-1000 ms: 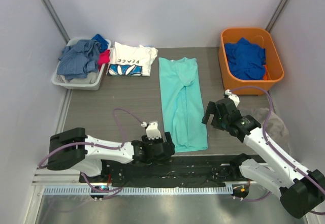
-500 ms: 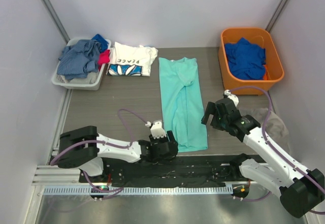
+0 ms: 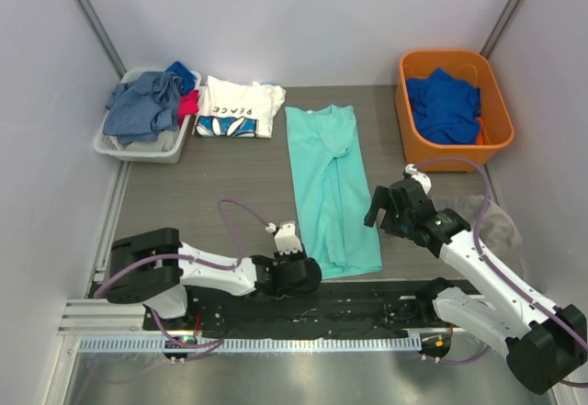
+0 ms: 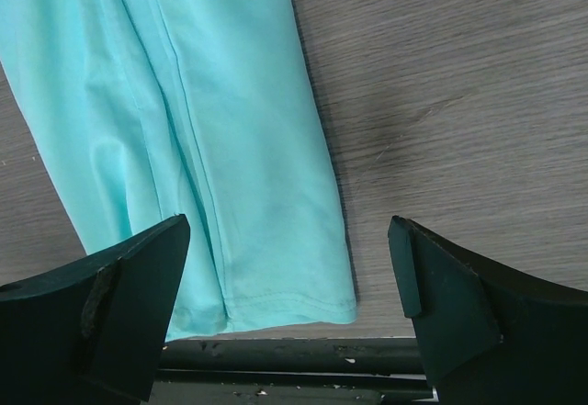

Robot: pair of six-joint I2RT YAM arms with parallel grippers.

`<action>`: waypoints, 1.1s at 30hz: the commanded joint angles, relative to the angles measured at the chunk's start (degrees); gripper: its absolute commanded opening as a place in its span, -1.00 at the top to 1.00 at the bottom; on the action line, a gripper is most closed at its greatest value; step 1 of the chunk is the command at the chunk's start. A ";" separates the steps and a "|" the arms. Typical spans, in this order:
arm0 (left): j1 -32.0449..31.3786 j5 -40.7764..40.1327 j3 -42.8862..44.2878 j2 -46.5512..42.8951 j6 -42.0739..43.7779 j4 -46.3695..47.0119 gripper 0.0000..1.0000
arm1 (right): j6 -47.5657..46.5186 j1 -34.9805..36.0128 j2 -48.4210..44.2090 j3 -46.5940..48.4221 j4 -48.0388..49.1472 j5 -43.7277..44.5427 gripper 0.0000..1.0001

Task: Fold and stack the t-shirts
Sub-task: Fold the tshirt

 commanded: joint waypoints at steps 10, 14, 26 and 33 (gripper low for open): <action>1.01 -8.26 -0.49 -12.74 -0.57 -23.11 1.00 | 3.03 1.58 -0.10 -2.65 0.82 -2.34 -0.99; 1.10 -7.65 -0.58 -12.57 -0.48 -22.85 1.00 | 6.27 5.97 0.08 -3.26 0.29 -1.73 -0.91; 1.10 -5.80 1.79 -8.70 0.84 -21.01 1.00 | 16.65 19.60 -2.90 -8.27 -0.76 -0.59 -0.24; 1.10 -5.36 1.70 -8.09 1.27 -20.22 1.00 | 19.29 21.53 -3.08 -11.43 1.95 -1.38 -0.14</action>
